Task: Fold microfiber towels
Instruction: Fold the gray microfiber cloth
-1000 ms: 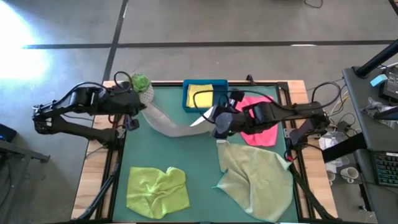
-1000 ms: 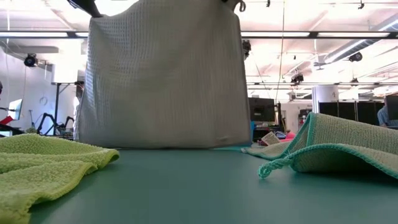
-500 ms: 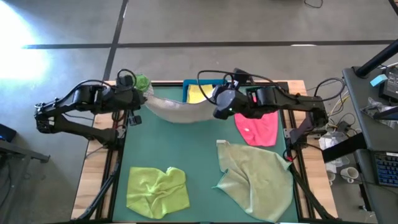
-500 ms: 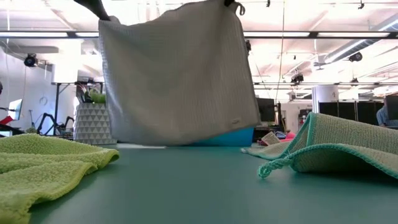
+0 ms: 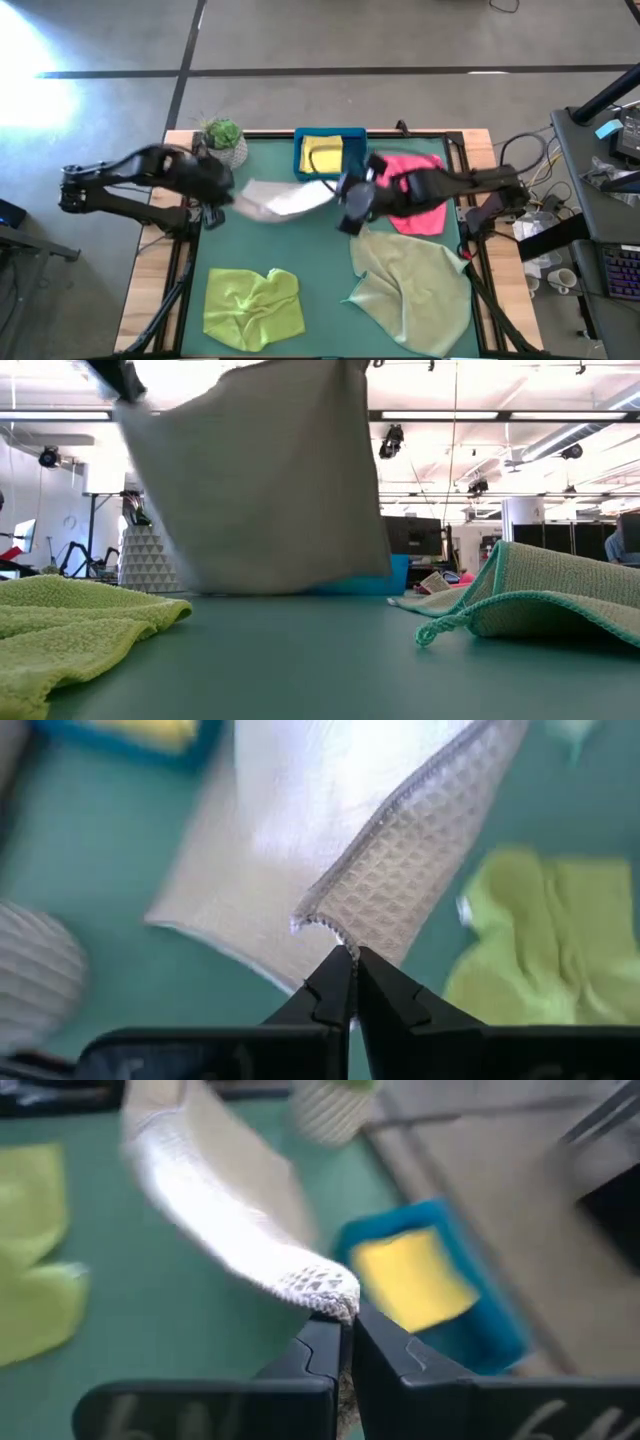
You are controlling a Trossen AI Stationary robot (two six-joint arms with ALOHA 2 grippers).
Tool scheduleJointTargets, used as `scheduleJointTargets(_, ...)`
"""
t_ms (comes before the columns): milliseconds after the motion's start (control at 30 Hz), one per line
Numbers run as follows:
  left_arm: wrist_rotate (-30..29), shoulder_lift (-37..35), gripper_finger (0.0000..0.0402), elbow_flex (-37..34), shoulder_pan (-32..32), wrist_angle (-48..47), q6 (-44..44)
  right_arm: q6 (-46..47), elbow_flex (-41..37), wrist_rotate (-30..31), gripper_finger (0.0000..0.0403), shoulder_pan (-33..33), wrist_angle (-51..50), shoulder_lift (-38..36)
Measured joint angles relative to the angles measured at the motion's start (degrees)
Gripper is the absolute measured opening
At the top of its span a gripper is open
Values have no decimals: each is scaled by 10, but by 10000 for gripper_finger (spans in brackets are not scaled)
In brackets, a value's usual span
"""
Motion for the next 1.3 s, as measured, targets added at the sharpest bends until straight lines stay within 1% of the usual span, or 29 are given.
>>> scheduleJointTargets(67,6,-6,0,-50,-24,11,-28,55,-28,-32,8,23,-1,6)
scheduleJointTargets(133,15,-14,0,-96,-46,43,-65,106,-56,-69,8,43,0,14)
scheduleJointTargets(267,77,-18,0,-178,-88,148,-137,182,-121,-139,8,82,7,31)
scheduleJointTargets(333,85,-16,0,-208,-112,185,-163,201,-156,-165,8,98,20,43)
scheduleJointTargets(400,85,-11,0,-226,-131,198,-180,215,-189,-192,8,107,54,52)
scheduleJointTargets(533,86,-4,0,-238,-152,190,-215,227,-250,-241,8,112,120,58)
scheduleJointTargets(633,111,-4,0,-238,-158,189,-256,254,-282,-294,8,112,154,58)
scheduleJointTargets(700,126,-7,0,-228,-166,173,-271,263,-284,-290,8,112,158,56)
scheduleJointTargets(767,128,-13,0,-210,-176,146,-278,260,-281,-270,8,113,159,50)
scheduleJointTargets(900,128,-20,0,-175,-178,73,-282,225,-267,-257,8,100,162,47)
scheduleJointTargets(967,127,-23,0,-158,-178,17,-283,204,-257,-247,8,91,163,47)
scheduleJointTargets(1100,111,-29,0,-125,-178,-69,-273,158,-236,-222,8,81,167,47)
scheduleJointTargets(1200,108,-38,0,-114,-178,-80,-267,142,-231,-227,8,73,166,47)
scheduleJointTargets(1300,108,-40,0,-113,-178,-70,-266,145,-233,-253,8,66,166,47)
